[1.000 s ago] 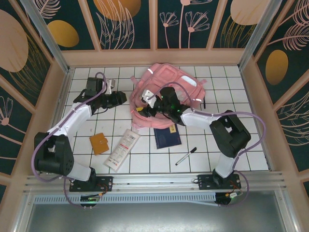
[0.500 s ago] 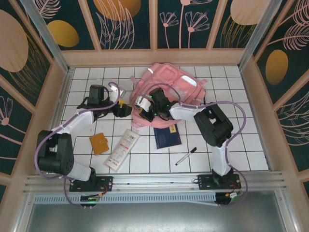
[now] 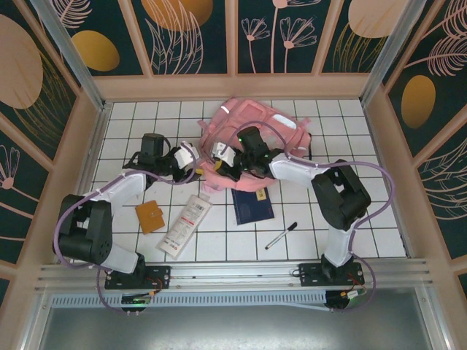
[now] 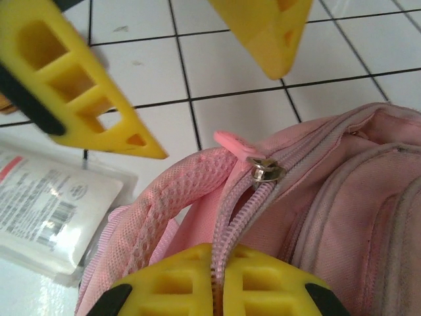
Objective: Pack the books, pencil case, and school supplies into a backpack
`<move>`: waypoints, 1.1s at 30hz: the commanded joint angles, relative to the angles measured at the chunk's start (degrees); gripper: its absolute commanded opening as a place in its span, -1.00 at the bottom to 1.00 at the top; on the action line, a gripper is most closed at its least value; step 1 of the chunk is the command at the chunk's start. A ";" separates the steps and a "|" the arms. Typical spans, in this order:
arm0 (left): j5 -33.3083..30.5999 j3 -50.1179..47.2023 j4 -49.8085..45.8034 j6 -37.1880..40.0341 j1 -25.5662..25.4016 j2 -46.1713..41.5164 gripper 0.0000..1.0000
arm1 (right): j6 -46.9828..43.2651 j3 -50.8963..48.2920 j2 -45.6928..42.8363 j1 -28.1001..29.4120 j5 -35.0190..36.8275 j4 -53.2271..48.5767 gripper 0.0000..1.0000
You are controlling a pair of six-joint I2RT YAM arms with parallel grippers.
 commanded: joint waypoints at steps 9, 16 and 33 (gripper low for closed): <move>2.90 2.10 2.04 4.71 -1.34 4.83 -0.36 | -4.90 -2.70 -6.33 0.41 -3.79 1.56 -1.00; 5.50 2.51 -0.25 4.62 -2.16 7.01 0.02 | -5.02 -3.03 -6.95 0.43 -4.05 1.94 -1.00; 5.37 3.70 -1.26 7.29 -3.81 7.35 -0.31 | -5.99 -4.48 -8.80 0.49 -5.54 2.99 -1.00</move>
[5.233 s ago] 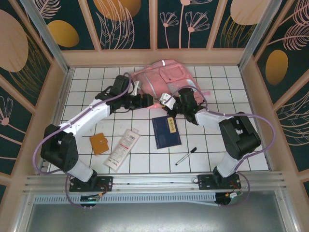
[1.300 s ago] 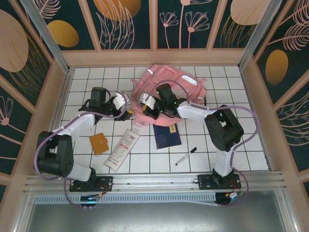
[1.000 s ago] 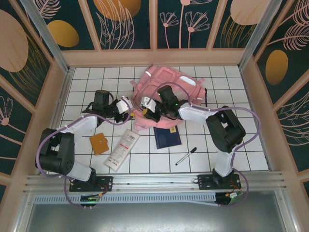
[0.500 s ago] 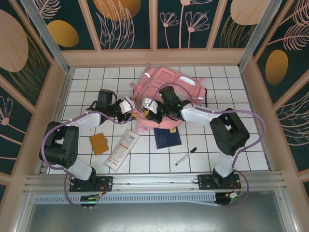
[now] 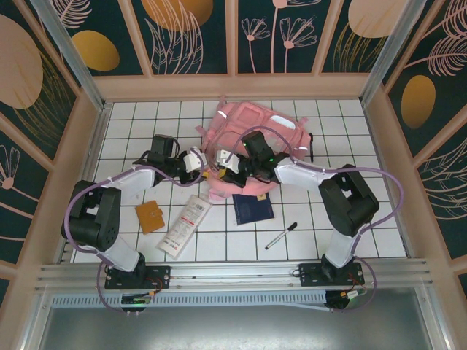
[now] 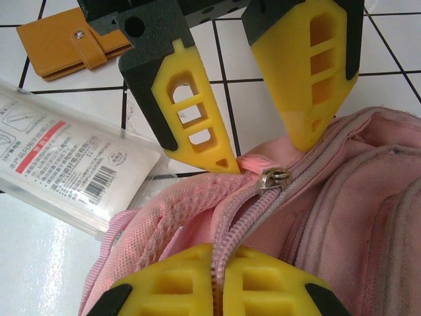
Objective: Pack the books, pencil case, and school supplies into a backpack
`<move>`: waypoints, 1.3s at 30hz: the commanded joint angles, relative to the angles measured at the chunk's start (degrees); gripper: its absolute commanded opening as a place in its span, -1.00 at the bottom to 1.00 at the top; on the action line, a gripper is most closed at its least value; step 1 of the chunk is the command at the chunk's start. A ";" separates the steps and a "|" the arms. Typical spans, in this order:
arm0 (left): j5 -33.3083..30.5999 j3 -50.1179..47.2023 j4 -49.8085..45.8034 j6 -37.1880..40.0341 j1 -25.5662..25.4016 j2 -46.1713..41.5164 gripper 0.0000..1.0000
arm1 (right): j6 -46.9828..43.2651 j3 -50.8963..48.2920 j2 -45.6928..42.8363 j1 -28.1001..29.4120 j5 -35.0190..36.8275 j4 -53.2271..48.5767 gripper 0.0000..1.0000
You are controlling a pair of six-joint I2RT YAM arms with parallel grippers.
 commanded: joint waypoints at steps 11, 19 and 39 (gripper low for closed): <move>-5.67 0.89 -0.42 4.41 -1.33 -3.41 -1.00 | -7.88 -0.73 -4.47 -0.07 0.88 -0.70 -1.00; -18.36 -0.33 2.30 0.01 3.09 -4.49 -1.00 | -12.77 -3.60 -6.58 -1.68 5.51 -4.19 -1.00; -7.56 -7.96 1.92 5.15 -0.16 -11.53 0.43 | 25.62 3.24 -2.29 0.17 6.07 -1.24 0.16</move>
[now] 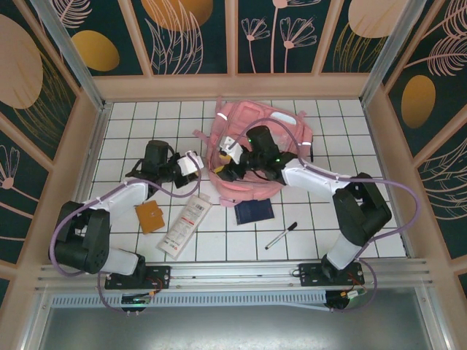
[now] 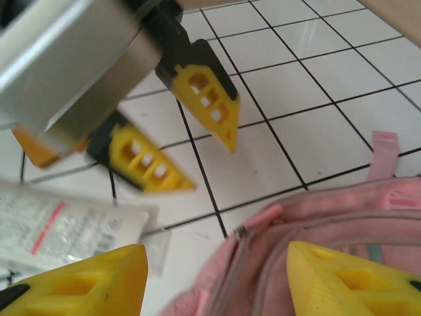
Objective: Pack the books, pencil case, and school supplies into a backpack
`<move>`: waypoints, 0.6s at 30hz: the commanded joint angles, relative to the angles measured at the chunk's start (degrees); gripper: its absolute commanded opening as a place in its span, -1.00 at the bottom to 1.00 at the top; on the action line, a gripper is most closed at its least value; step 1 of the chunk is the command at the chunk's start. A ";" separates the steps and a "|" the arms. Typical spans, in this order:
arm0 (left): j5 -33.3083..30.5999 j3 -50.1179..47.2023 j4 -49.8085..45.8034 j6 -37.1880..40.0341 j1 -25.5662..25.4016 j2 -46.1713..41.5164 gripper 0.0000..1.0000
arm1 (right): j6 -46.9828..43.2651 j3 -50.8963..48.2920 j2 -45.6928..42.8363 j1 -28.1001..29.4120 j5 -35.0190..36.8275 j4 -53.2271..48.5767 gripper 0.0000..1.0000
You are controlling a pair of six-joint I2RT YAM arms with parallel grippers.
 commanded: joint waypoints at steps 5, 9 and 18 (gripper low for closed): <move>4.54 8.07 -7.35 -4.90 0.34 5.28 0.98 | 9.66 5.49 7.34 -0.01 4.14 -12.41 0.16; -4.17 25.62 -14.83 -36.16 0.94 16.02 0.98 | 8.29 7.24 9.20 -1.53 2.33 -15.88 0.09; 6.81 29.90 -20.44 -68.00 3.54 17.90 0.98 | 12.76 4.83 6.26 -2.92 -0.98 -14.72 0.08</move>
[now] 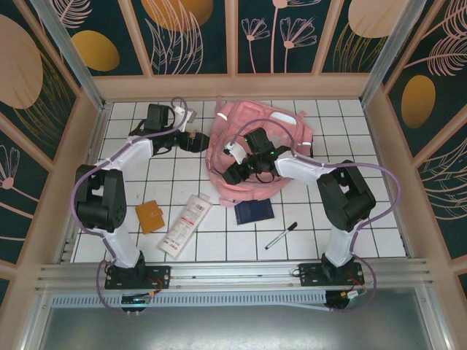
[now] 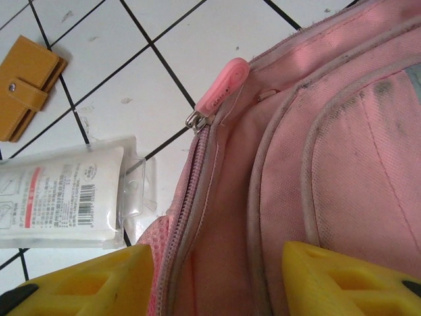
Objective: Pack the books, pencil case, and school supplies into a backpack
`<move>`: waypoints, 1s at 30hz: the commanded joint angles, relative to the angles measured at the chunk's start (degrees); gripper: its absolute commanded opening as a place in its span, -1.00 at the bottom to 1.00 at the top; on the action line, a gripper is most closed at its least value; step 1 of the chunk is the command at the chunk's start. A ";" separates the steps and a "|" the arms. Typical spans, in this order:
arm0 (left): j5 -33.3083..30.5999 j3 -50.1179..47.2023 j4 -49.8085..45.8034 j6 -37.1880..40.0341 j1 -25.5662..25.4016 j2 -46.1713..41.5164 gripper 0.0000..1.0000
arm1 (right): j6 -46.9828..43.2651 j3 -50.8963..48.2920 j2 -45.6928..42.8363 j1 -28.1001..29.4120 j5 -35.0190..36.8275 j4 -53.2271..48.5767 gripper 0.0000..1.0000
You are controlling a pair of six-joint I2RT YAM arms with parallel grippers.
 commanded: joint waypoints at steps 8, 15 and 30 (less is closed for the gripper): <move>-8.91 -1.37 -10.22 -23.69 -6.33 -2.74 0.29 | 0.91 0.38 -1.77 1.54 2.60 -1.43 0.05; -13.01 -2.68 -10.77 -25.47 -8.24 -0.53 -0.04 | 1.30 0.19 -1.05 1.92 3.68 -0.46 0.02; -12.38 -3.68 -7.26 -27.98 -10.95 2.99 -0.37 | -0.20 0.20 1.62 4.31 7.08 1.52 -0.10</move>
